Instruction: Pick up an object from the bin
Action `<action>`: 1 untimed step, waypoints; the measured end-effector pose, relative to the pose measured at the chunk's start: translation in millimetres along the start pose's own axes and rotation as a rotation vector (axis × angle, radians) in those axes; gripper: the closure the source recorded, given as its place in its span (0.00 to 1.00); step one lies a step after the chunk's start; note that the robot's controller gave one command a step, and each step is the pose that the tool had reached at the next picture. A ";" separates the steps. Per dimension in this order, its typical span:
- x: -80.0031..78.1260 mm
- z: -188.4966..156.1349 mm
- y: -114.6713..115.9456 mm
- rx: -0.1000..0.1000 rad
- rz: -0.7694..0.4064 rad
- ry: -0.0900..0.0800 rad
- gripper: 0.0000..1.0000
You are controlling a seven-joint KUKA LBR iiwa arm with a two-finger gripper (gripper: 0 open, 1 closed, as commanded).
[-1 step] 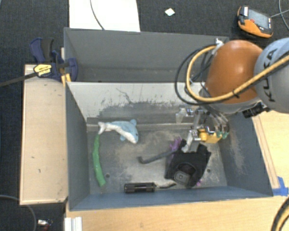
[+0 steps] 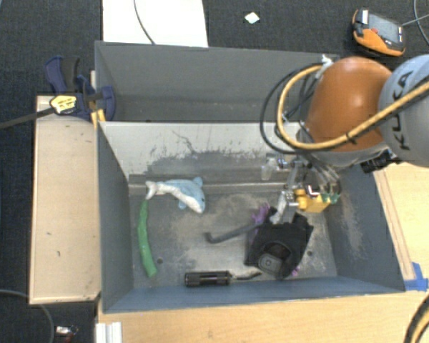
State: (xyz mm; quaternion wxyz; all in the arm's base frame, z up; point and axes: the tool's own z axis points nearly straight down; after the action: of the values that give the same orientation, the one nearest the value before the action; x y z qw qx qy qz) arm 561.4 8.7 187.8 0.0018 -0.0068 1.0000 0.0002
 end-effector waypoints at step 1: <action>37.3 73.6 5.5 0.000 -0.391 -0.002 0.00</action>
Offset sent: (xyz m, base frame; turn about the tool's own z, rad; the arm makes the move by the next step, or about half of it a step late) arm 0.0127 0.0018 -0.0888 -0.1626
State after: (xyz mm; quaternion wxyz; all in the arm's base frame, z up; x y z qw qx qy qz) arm 524.3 13.7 114.1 0.0028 -0.2009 0.9796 -0.0001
